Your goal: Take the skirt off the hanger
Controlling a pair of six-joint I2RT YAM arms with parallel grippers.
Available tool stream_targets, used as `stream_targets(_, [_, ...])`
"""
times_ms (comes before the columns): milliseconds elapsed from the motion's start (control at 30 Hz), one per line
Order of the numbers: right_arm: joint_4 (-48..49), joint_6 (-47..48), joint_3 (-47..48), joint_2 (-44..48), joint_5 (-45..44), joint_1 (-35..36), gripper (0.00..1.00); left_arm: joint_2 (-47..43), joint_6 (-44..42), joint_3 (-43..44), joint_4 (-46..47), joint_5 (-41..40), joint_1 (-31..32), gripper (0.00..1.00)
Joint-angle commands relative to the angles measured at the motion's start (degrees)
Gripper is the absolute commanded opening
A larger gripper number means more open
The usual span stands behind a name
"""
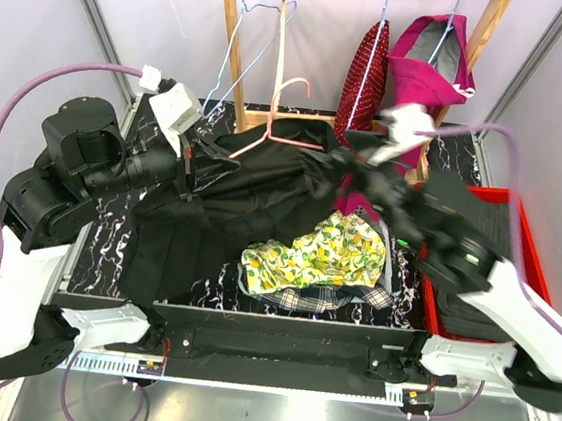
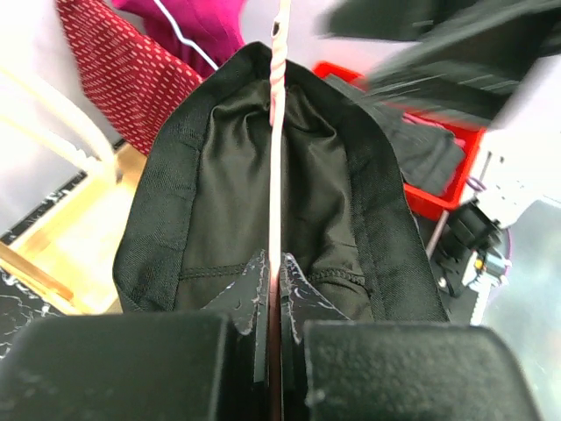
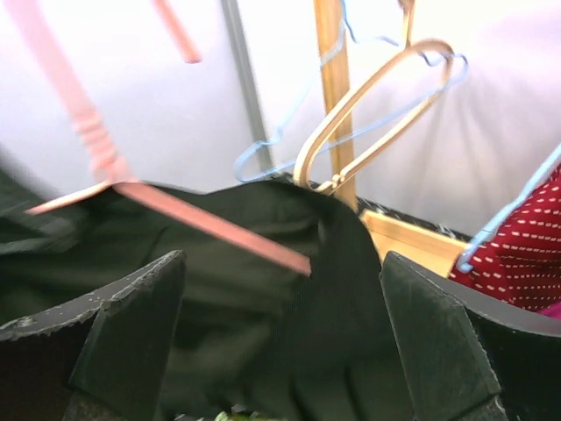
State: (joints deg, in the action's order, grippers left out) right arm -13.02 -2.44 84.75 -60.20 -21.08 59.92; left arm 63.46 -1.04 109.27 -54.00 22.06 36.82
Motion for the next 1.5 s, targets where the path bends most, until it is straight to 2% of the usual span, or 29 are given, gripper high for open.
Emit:
stream_targets(0, [4.1, 2.2, 3.7, -6.8, -7.5, 0.4, 1.00, -2.5, -1.5, -0.1, 3.2, 4.0, 0.2, 0.02])
stream_targets(167, [4.4, 4.2, 3.4, -8.4, -9.3, 0.3, 1.00, -3.2, -2.3, -0.2, 1.5, 4.2, 0.2, 0.01])
stream_targets(333, [5.7, 3.6, -1.3, -4.7, -8.5, -0.1, 1.00, -4.1, -3.1, -1.0, 1.1, 3.8, 0.2, 0.01])
stream_targets(433, [5.8, 3.0, -3.6, -2.0, -8.4, -0.1, 0.95, -4.6, -3.7, -1.6, 0.8, 2.6, 0.2, 0.01])
stream_targets(733, [3.3, 0.2, -9.0, 3.4, -9.8, -0.1, 0.66, -4.4, -4.0, -0.8, 0.8, 1.8, 0.2, 0.01])
stream_targets(867, [3.3, 0.2, -9.3, 3.4, -10.2, 0.0, 0.43, -4.0, -3.9, -0.1, 0.8, 1.6, 0.2, 0.01])
stream_targets(900, [3.3, 0.2, -9.4, 3.4, -10.3, -0.1, 0.33, -4.1, -4.0, 0.1, 0.8, 1.4, 0.2, 0.01])
stream_targets(1000, [3.2, 0.0, -9.8, 3.3, -10.8, -0.1, 0.26, -4.1, -4.2, 0.5, 0.7, 0.8, 0.2, 0.01])
stream_targets(1167, [2.8, -0.1, -9.3, 2.5, -10.8, -0.1, 0.01, -4.0, -4.1, 1.0, 1.1, 0.8, 0.2, 0.02])
stream_targets(1300, [3.2, 1.9, -2.8, -1.6, -6.5, -0.2, 0.00, -3.4, -4.0, 0.9, 1.2, 1.6, 0.2, 0.02])
stream_targets(1367, [2.3, 2.2, 4.6, -5.8, -4.2, -0.2, 0.00, -3.0, -3.8, 0.5, 1.4, 2.2, 0.2, 0.02])
stream_targets(1467, [-1.3, 0.4, 15.9, -12.7, 4.0, -0.2, 0.00, -1.9, -3.3, -0.8, 2.5, 3.0, 0.2, 0.02])
